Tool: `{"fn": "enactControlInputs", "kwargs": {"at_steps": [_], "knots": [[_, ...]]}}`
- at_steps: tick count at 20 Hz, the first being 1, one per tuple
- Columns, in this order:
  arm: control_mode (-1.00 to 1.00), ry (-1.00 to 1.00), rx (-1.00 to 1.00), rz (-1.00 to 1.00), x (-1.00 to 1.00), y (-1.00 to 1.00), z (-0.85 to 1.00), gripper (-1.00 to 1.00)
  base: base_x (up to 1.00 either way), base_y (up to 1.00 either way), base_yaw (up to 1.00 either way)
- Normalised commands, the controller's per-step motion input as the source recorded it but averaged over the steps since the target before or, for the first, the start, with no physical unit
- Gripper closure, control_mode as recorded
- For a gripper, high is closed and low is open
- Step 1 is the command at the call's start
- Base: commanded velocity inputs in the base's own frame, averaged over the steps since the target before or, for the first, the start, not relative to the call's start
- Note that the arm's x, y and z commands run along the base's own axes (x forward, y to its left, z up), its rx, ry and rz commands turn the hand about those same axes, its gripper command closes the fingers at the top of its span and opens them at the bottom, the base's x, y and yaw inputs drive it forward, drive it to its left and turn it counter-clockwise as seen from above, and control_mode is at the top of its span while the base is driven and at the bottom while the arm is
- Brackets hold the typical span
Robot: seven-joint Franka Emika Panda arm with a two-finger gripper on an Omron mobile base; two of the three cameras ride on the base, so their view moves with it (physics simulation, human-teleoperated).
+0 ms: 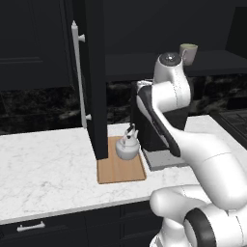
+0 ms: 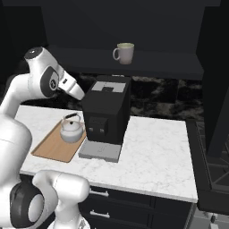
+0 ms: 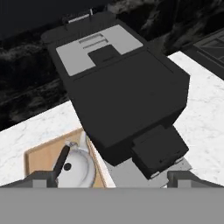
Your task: Pick the kettle from the counter and place it on the tray. Then pick the mug from the cabinet and place it on the tray. Then close the cabinet doors.
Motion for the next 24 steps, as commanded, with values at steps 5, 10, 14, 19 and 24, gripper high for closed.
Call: {"fn": "enactControlInputs", "kwargs": {"at_steps": [5, 10, 14, 19, 24], "knots": [[-1.00, 0.05, -0.05, -0.20, 0.49, -0.73, 0.30, -1.00, 0.00, 0.00, 0.00], [-1.00, 0.00, -0.04, -0.02, 0.35, -0.45, 0.03, -1.00, 0.00, 0.00, 0.00], [-1.00, -0.12, -0.06, -0.01, 0.13, -0.25, 0.11, -1.00, 0.00, 0.00, 0.00], [-1.00, -0.11, -0.07, -0.03, 0.13, -0.24, 0.11, -1.00, 0.00, 0.00, 0.00], [-1.00, -0.08, -0.07, -0.06, 0.11, -0.28, 0.36, -1.00, 0.00, 0.00, 0.00]]}}
